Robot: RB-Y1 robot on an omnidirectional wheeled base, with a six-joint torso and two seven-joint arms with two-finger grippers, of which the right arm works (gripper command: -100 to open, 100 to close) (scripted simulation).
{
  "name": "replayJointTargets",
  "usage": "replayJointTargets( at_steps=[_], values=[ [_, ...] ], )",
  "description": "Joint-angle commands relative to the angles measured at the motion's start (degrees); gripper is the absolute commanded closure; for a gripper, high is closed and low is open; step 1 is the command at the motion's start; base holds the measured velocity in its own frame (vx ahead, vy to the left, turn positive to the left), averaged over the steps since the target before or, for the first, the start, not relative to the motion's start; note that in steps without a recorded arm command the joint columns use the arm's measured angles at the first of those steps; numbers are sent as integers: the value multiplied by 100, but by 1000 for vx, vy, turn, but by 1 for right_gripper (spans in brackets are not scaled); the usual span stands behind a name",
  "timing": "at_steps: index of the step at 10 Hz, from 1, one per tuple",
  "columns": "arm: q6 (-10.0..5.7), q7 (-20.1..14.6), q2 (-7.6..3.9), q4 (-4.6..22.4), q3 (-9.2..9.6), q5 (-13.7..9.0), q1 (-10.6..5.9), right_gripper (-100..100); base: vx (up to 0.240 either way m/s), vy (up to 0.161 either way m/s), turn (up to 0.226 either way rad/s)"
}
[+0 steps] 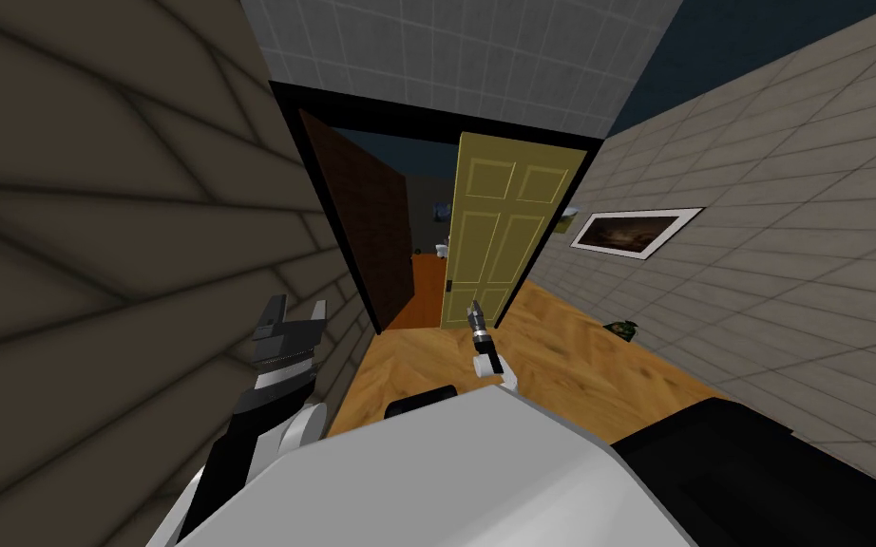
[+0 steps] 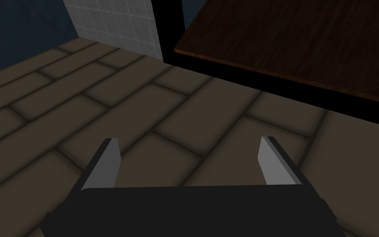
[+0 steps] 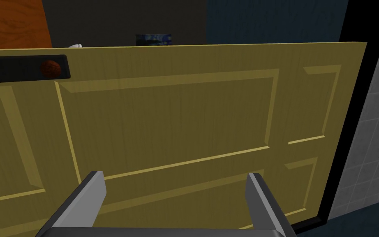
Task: Push the door open
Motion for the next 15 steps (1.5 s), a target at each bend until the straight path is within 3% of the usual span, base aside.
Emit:
replayJointTargets(
  at_steps=[1, 6, 7, 11, 15],
  values=[
    [-67, -15, -37, 286, -21, -29, -110, -100, 90, 5, 48],
    [-247, -51, -145, 1204, -83, -117, -427, -100, 101, 1, 43],
    [-247, -51, -145, 1222, -83, -117, -427, -100, 68, 2, 14],
    [-383, -79, -221, 1910, -130, -184, -667, -100, 85, -2, 38],
    [-479, -98, -273, 2398, -163, -231, -837, -100, 74, 0, 26]
  ],
)
